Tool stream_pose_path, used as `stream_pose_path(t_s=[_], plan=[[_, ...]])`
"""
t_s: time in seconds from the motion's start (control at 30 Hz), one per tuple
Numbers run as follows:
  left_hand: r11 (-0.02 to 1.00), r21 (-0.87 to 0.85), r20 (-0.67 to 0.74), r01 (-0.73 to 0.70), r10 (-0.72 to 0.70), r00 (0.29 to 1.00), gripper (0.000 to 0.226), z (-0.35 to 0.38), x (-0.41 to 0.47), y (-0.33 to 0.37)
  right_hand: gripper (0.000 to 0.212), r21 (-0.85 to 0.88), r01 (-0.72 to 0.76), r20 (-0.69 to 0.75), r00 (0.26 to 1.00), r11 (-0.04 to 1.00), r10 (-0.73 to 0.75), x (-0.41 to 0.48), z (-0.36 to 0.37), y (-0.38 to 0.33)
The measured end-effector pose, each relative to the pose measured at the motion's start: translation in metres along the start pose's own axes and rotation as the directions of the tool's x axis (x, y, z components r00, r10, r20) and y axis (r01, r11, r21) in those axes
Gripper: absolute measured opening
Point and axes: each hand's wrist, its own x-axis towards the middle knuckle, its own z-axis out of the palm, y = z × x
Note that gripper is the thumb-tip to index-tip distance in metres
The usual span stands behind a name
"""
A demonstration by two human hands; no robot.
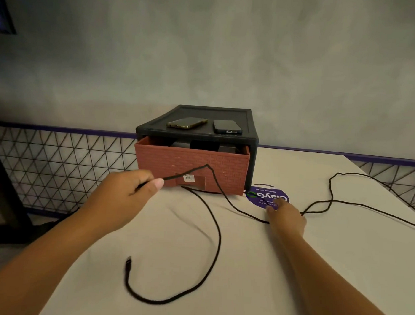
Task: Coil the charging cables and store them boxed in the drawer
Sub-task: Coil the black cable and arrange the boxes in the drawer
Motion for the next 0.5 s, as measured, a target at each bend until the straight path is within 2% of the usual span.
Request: stream_pose_path(t_s=[0.07,0.13,0.2,0.27,0.3,0.37,0.4,0.43,0.5], plan=[[1.0,-0.029,-0.028,0.005,-0.006,1.0,0.036,0.0,0.001,0.006,0.037,-0.05,0.016,0.011,1.0,0.999,-0.015,-0.014,0.001,-0.005],[0.998,-0.058,-0.007,0.004,-0.004,1.0,0.032,0.001,0.001,0.014,0.046,-0.081,0.096,0.0,0.995,0.992,-0.096,-0.026,-0.001,-0.008],[0.995,-0.096,0.052,-0.011,0.016,0.999,0.028,0.001,0.0,0.025,0.054,0.119,0.254,-0.042,0.967,0.96,-0.25,-0.039,-0.01,-0.016],[0.993,-0.106,0.117,-0.045,0.058,0.991,0.026,-0.001,-0.001,0.04,0.062,0.408,0.443,-0.093,0.89,0.798,-0.447,-0.057,-0.03,-0.033],[0.992,-0.102,0.141,-0.071,0.085,0.986,0.025,-0.003,-0.001,0.049,0.064,0.484,0.531,-0.118,0.827,0.696,-0.55,-0.067,-0.042,-0.045],[0.989,-0.09,0.159,-0.117,0.13,0.979,0.024,-0.009,-0.002,0.068,0.056,0.499,0.688,-0.174,0.675,0.527,-0.717,-0.085,-0.068,-0.069],[0.988,-0.074,0.156,-0.137,0.147,0.977,0.025,-0.012,-0.001,0.077,0.048,0.473,0.742,-0.203,0.617,0.475,-0.761,-0.091,-0.08,-0.081],[0.985,-0.054,0.147,-0.162,0.168,0.975,0.026,-0.016,-0.001,0.085,0.039,0.452,0.768,-0.228,0.592,0.454,-0.773,-0.095,-0.093,-0.09],[0.978,-0.053,0.115,-0.203,0.208,0.971,0.025,-0.025,0.0,0.096,0.03,0.48,0.754,-0.264,0.612,0.449,-0.746,-0.099,-0.116,-0.102]])
